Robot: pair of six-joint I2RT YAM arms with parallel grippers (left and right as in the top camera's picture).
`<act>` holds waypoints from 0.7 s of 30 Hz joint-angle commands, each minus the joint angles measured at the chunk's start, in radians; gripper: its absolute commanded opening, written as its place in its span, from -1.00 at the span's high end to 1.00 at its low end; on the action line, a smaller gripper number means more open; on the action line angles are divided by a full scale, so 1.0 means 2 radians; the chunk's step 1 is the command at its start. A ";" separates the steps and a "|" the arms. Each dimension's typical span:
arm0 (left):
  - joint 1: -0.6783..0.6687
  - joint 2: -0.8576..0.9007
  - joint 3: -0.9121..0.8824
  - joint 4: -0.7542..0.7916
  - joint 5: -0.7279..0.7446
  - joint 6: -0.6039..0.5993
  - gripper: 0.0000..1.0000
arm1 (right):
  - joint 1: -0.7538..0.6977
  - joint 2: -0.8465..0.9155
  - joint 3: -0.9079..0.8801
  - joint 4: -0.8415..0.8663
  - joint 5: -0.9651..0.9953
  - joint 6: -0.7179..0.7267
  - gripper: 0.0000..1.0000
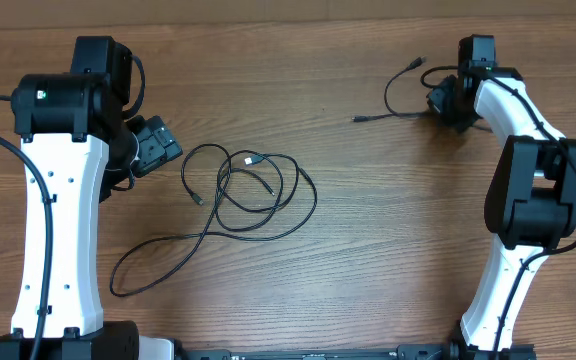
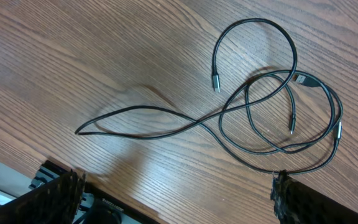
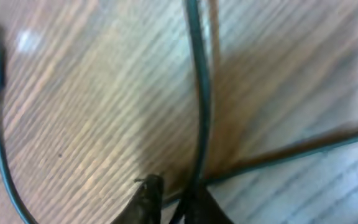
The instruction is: Untangle cables
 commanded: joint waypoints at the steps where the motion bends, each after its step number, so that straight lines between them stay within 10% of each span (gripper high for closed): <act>1: 0.000 0.001 -0.004 0.001 0.001 0.002 -0.99 | -0.015 0.007 0.057 0.005 0.003 -0.088 0.87; 18: 0.000 0.001 -0.004 0.001 0.001 0.002 -0.99 | -0.092 0.007 0.345 -0.087 -0.041 -0.175 0.92; 21: 0.000 0.001 -0.004 0.001 0.001 0.002 -0.99 | -0.092 0.015 0.343 -0.107 -0.040 -0.181 0.58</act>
